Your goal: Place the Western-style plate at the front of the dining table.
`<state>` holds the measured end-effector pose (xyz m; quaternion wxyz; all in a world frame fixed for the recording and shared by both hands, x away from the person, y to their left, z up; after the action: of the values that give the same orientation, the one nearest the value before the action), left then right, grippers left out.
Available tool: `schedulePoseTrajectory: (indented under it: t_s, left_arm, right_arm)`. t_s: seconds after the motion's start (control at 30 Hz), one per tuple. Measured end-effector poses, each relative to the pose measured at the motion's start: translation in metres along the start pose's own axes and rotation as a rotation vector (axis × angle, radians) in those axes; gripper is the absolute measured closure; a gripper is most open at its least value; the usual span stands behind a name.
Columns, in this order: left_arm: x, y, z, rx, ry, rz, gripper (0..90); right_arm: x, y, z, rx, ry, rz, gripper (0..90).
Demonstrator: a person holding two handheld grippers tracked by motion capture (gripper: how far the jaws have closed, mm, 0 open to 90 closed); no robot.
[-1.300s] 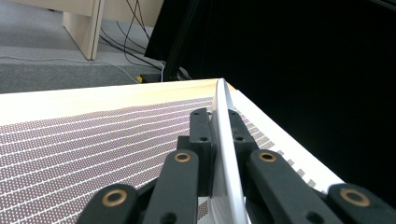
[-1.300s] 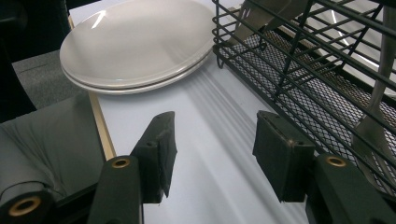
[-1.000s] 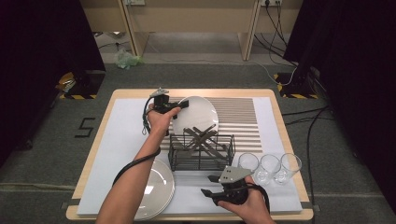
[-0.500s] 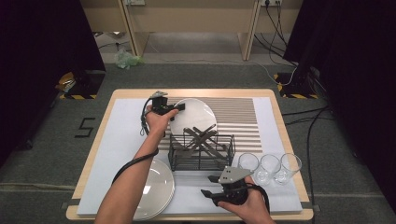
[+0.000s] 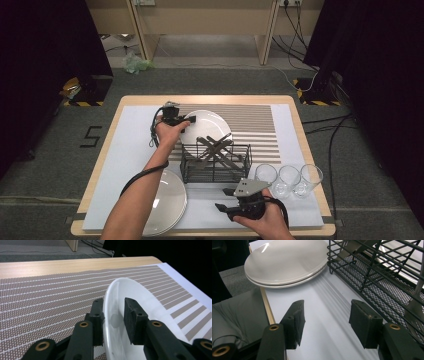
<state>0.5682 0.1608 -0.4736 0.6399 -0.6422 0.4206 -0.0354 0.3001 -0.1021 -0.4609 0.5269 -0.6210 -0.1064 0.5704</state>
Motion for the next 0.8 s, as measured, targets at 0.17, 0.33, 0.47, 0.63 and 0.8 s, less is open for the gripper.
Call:
schedulePoseTrajectory:
  t_s: [0.17, 0.33, 0.47, 0.63, 0.8]
  left_arm:
    - [0.0034, 0.0035, 0.0031, 0.022, -0.021, 0.044, 66.5]
    - [0.0049, 0.0053, 0.0045, 0.04, -0.033, 0.064, 65.6]
    - [0.0069, 0.0082, 0.0053, 0.079, -0.067, 0.105, 60.7]
    - [0.0071, 0.0094, 0.006, 0.116, -0.104, 0.118, 51.0]
    - [0.0035, 0.0049, 0.0067, 0.11, -0.121, 0.094, 43.6]
  right_arm:
    - [-0.0005, 0.0002, -0.0003, 0.001, 0.001, -0.001, 45.7]
    - [-0.0001, 0.0003, 0.0, 0.004, 0.0, 0.001, 45.7]
    - [-0.0004, 0.0007, 0.0001, 0.004, 0.001, 0.0, 45.7]
    - [-0.0003, 0.0007, -0.001, 0.001, 0.004, -0.001, 45.7]
    - [-0.0001, 0.0013, -0.0005, 0.005, 0.004, 0.003, 45.7]
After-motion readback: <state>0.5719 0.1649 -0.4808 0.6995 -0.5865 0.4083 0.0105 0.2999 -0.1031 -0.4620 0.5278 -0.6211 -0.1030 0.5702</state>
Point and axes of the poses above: each handheld gripper's, and its own axes: x roughly forward along the jaws, y roughly out of its underside, z roughly to its left, the point moved 2 cm from there along x, roughly forward along the jaws, and after that the axes turned 9 degrees about x, right-handed, at the moved point
